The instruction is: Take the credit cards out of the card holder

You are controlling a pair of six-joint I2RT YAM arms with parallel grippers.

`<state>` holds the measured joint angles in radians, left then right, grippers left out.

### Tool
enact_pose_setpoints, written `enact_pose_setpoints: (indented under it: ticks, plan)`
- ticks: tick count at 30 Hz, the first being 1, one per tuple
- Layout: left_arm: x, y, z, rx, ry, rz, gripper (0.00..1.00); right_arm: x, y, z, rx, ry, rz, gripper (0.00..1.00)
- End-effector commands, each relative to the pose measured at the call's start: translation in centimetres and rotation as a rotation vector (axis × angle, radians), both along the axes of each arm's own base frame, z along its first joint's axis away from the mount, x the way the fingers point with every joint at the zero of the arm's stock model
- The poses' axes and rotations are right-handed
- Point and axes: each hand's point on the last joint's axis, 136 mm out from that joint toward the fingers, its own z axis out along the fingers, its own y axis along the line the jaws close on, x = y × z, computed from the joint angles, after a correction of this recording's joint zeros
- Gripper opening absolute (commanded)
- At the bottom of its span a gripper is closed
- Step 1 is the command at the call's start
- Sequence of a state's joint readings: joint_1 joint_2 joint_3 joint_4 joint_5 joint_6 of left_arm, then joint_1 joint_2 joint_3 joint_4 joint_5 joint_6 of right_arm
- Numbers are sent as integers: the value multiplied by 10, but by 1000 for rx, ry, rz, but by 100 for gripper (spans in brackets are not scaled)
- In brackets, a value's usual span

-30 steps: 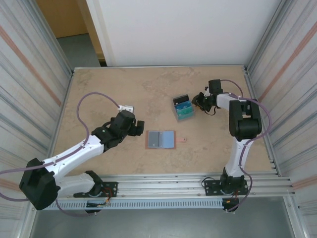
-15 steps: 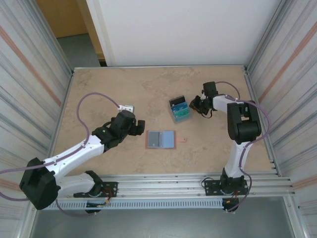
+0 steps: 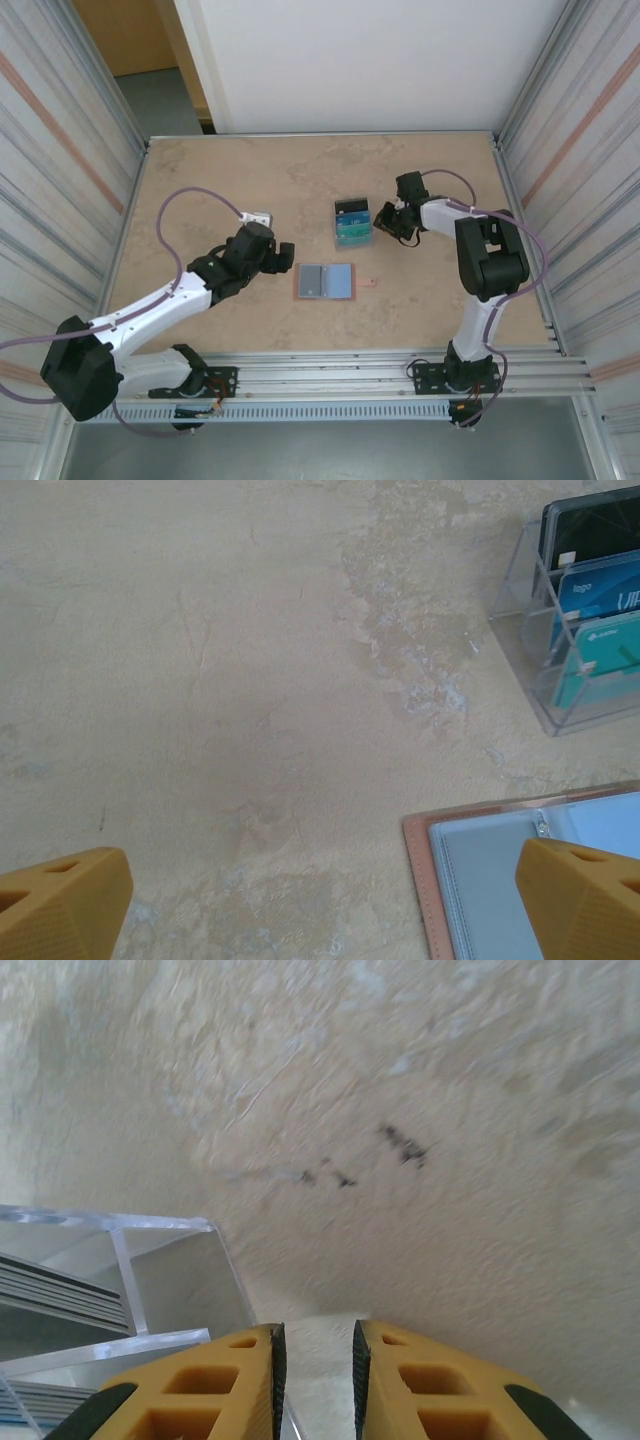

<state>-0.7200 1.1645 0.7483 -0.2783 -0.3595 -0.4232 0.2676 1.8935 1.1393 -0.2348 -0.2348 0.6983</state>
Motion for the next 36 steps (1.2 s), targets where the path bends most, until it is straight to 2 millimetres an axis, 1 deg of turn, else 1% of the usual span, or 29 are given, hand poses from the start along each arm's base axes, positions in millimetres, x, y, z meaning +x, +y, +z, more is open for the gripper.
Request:
enact_pose_setpoints:
  ticks: [1,6,8,11,13,14,16,18,20,22,25,27,30,31,34,36]
  plan:
    - [1,0,-2,-28,2,16,99,11,-1,10,-7,-17,-13,26]
    - [0,1,-4,-30,7,20,99,13,5,8,-1,-10,4,26]
    - [-1,1,-6,-31,12,23,99,13,3,11,-11,-13,3,26]
    - [-3,1,-7,-44,26,30,99,9,-6,22,-57,-26,-8,28]
    - [-6,4,-8,-55,35,49,99,5,-15,32,-98,-38,-18,30]
    - [-7,6,-10,-58,40,63,99,3,-19,41,-115,-52,-23,31]
    - [-10,13,-13,-69,52,96,99,-3,-27,52,-147,-64,-30,35]
    - [-13,20,-17,-96,68,133,99,-14,-32,62,-177,-73,-34,38]
    - [-16,26,-20,-132,85,159,99,-28,-34,70,-210,-85,-32,41]
    - [-18,33,-22,-165,90,188,99,-43,-31,77,-241,-99,-14,43]
    - [-22,46,-23,-202,83,236,98,-68,-20,88,-295,-127,33,47]
    - [-26,56,-25,-219,76,278,99,-86,-8,93,-328,-141,69,48]
    - [-32,73,-29,-230,64,346,99,-110,13,94,-366,-155,125,48]
    - [-33,78,-30,-232,61,363,99,-115,18,94,-379,-155,133,48]
    - [-40,93,-33,-232,52,419,99,-131,46,94,-403,-170,189,48]
    - [-44,101,-35,-243,43,455,99,-140,73,95,-403,-183,237,48]
